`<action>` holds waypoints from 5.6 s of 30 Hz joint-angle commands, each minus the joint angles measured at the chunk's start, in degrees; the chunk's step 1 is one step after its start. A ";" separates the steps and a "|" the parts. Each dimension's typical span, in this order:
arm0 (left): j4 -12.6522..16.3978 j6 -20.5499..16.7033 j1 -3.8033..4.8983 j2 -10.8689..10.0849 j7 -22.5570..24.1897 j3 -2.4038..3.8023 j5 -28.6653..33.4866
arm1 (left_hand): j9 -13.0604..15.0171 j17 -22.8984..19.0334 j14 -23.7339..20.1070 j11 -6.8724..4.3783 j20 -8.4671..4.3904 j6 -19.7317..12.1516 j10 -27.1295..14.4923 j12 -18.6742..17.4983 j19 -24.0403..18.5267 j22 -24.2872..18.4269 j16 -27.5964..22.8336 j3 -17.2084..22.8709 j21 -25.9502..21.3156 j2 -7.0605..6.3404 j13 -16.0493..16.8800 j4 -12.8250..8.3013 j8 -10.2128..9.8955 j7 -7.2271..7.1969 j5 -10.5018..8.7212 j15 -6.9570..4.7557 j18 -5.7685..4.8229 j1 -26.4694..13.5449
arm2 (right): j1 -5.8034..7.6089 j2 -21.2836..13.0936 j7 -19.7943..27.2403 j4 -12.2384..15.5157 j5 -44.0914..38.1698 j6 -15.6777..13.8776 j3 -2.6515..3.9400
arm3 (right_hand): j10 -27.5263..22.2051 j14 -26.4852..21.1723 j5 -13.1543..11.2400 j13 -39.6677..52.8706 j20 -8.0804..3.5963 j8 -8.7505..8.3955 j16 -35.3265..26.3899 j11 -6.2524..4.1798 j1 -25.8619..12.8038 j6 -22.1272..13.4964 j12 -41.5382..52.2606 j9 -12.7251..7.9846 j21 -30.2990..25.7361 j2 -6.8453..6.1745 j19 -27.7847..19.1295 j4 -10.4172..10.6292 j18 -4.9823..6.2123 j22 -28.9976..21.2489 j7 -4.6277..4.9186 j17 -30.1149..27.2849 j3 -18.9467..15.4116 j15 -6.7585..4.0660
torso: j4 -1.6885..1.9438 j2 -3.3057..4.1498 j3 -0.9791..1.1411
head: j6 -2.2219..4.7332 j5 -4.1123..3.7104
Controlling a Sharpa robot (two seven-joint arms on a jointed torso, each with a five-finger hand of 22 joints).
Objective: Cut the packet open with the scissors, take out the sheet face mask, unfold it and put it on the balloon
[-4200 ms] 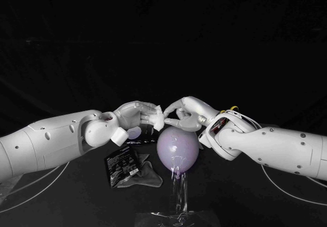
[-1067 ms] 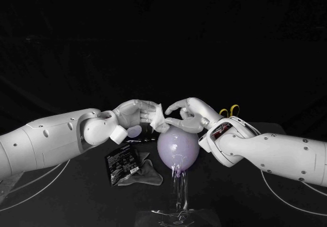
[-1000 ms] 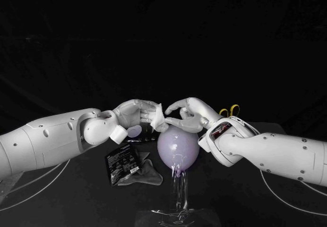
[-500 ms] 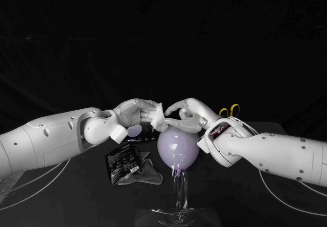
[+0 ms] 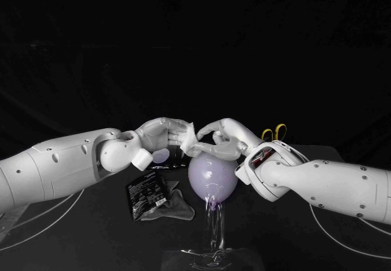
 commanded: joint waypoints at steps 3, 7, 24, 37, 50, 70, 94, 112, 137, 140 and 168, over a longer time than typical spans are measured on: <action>0.09 0.22 0.10 0.08 0.52 0.09 0.41 | 17.70 0.10 0.35 -0.17 0.32 0.17 -0.41 0.30 0.21 -0.06 -0.36 -0.20 -0.22 0.04 0.07 -0.05 0.24 0.11 -0.16 -0.02 0.29 0.44 | -0.06 0.05 1.46 0.20 0.11 0.34 0.02 | 0.84 5.96 0.13 9.54 -0.22 0.43 0.40 -0.84 1.59 1.67 0.73 -0.11 0.85 1.71 0.60 0.01 0.01 11.14 -0.55 14.97 0.75 -0.40 | 0.03 0.00 -0.04 | 0.02 -0.05; 0.07 0.28 0.10 0.08 0.52 0.09 0.41 | 17.70 0.10 0.35 -0.17 0.32 0.17 -0.41 0.30 0.21 -0.06 -0.36 -0.20 -0.22 0.04 0.07 -0.05 0.24 0.11 -0.16 -0.02 0.29 0.44 | -0.08 0.10 1.52 0.19 -0.05 0.38 0.02 | 1.28 5.99 0.13 9.85 -0.65 1.40 0.44 -1.61 3.64 3.59 1.36 0.19 1.67 3.41 1.06 -0.82 -0.15 11.38 -1.48 15.05 2.12 -1.01 | 0.04 -0.02 -0.04 | 0.05 -0.07; -0.08 0.13 0.10 -0.02 0.42 0.09 0.42 | 17.60 0.13 0.38 -0.16 0.32 0.18 -0.47 0.30 0.20 -0.10 -0.47 -0.32 -0.25 0.01 0.07 -0.10 0.15 0.12 -0.17 -0.02 0.30 0.58 | -0.19 -0.12 0.84 0.34 -2.07 -0.82 0.03 | 3.16 5.99 0.14 11.36 -2.09 4.91 0.44 -3.06 5.89 6.13 4.20 2.22 4.36 4.83 2.60 -3.49 -0.75 12.16 -2.97 15.05 5.23 -2.35 | 0.03 0.00 -0.01 | 0.00 0.04; -0.26 -1.45 0.10 -0.23 -0.41 0.08 -0.55 | 16.68 0.29 0.42 -0.08 0.36 0.36 -0.72 0.36 0.15 -0.22 -1.15 -1.31 -0.27 -0.11 0.13 -0.30 -0.71 0.22 -0.24 0.05 0.28 1.49 | -0.21 -2.19 1.58 2.57 -2.21 -3.56 0.06 | 3.49 5.99 0.14 11.66 -2.31 5.69 0.44 -3.27 5.41 6.23 4.73 2.71 5.14 4.75 3.02 -3.66 -0.93 12.39 -3.19 15.05 5.96 -2.55 | -0.05 0.00 0.00 | 0.04 0.01; -0.34 -3.22 0.10 -0.25 -1.29 0.07 -1.67 | 15.52 0.52 0.62 -0.06 0.41 0.65 -0.84 0.49 0.11 -0.32 -1.76 -2.57 -0.23 -0.20 0.22 -0.28 -1.61 0.27 -0.27 0.08 0.28 2.43 | -0.21 -3.28 1.19 3.45 -2.21 -4.25 0.12 | 3.63 5.99 0.14 11.79 -2.43 6.18 0.44 -3.40 5.11 6.29 4.94 3.01 5.31 4.58 3.12 -3.83 -0.97 12.43 -3.34 15.05 6.42 -2.67 | 0.04 0.02 -0.02 | 0.04 -0.05; -0.41 -9.12 0.10 -0.41 -3.90 0.06 -2.71 | 12.98 1.01 0.99 -0.01 0.46 1.21 -1.03 0.73 0.23 -0.54 -2.90 -5.39 -0.15 -0.12 0.36 0.04 -3.18 0.35 -0.18 0.12 0.32 4.73 | -0.21 -5.11 1.36 5.04 -3.55 -4.67 0.22 | 3.81 5.99 0.14 12.00 -2.51 6.52 0.44 -3.48 5.00 6.31 5.29 3.23 5.48 4.47 3.21 -4.05 -1.01 12.48 -3.41 15.05 6.80 -2.74 | 0.01 0.01 -0.03 | 0.06 0.13; -0.88 -12.70 0.12 -0.34 -3.14 0.07 -1.68 | 11.33 1.65 1.89 -0.20 0.51 1.89 -0.74 1.09 0.25 -0.58 -2.85 -7.17 0.07 -0.39 0.51 0.41 -3.79 0.16 -0.16 -0.10 0.26 5.73 | -0.18 -5.79 0.82 5.27 -4.90 -4.40 0.27 | 3.91 5.99 0.14 12.13 -2.55 6.71 0.44 -3.51 4.90 6.32 5.51 3.36 5.46 4.37 3.20 -4.17 -1.00 12.47 -3.44 15.05 6.99 -2.77 | 0.04 -0.04 -0.03 | 0.14 0.16; -1.97 -13.93 0.86 -0.12 -3.45 0.14 -3.02 | 9.01 3.31 3.01 -0.79 -0.01 2.93 0.52 2.09 0.79 0.24 -0.63 -8.81 1.93 -0.67 0.89 0.49 -4.44 -0.30 -0.02 -0.75 0.34 7.31 | 0.60 -6.93 1.27 5.50 -4.82 -6.08 0.69 | 3.97 5.99 0.14 12.20 -2.57 6.80 0.44 -3.52 4.86 6.31 5.64 3.42 5.64 4.31 3.29 -4.23 -1.04 12.53 -3.46 15.05 7.09 -2.79 | 0.03 -0.07 0.01 | 0.47 0.09; -1.04 -13.15 1.11 0.40 -1.03 0.27 -3.32 | 5.75 5.95 2.24 -0.99 0.03 2.76 0.58 3.21 0.66 0.38 2.86 -14.39 2.87 0.02 1.53 2.60 -6.10 -0.28 -0.46 -0.92 0.27 10.69 | 0.79 -4.95 -0.95 3.77 -4.80 -2.63 0.75 | 3.49 5.99 0.14 11.55 -2.62 6.98 0.44 -3.52 4.59 6.05 4.48 3.59 4.69 4.17 2.79 -4.33 -0.83 12.24 -3.43 15.05 7.40 -2.81 | 0.09 0.01 -0.08 | 0.78 0.01; -0.92 -12.92 1.11 0.38 -0.75 0.33 -3.28 | 5.48 6.10 2.16 -1.01 0.02 2.83 0.57 3.29 0.72 0.34 3.08 -14.93 2.89 0.11 1.58 2.69 -6.28 -0.29 -0.50 -0.94 0.30 11.24 | 0.79 -4.75 -1.58 3.48 -4.96 -2.02 0.74 | 3.30 5.99 0.14 11.29 -2.63 7.04 0.44 -3.50 4.51 5.87 4.01 3.66 4.34 4.13 2.60 -4.39 -0.75 12.13 -3.40 15.05 7.58 -2.81 | 0.05 0.04 -0.05 | 0.82 0.08; -0.44 -12.90 1.14 0.42 -0.21 2.00 -3.96 | 1.11 15.56 5.93 -1.76 -2.95 4.83 1.16 3.82 5.53 3.36 21.48 -21.05 9.92 -0.46 1.73 7.20 -9.25 -0.98 -0.54 -2.38 0.40 18.33 | 0.79 -4.21 -3.58 0.59 -7.74 -3.62 0.66 | 2.83 5.99 0.14 10.70 -2.64 7.25 0.44 -3.43 4.15 5.33 2.92 3.90 3.81 4.04 2.31 -4.45 -0.63 11.96 -3.31 15.05 8.04 -2.77 | 0.04 0.02 -0.04 | 0.86 -0.03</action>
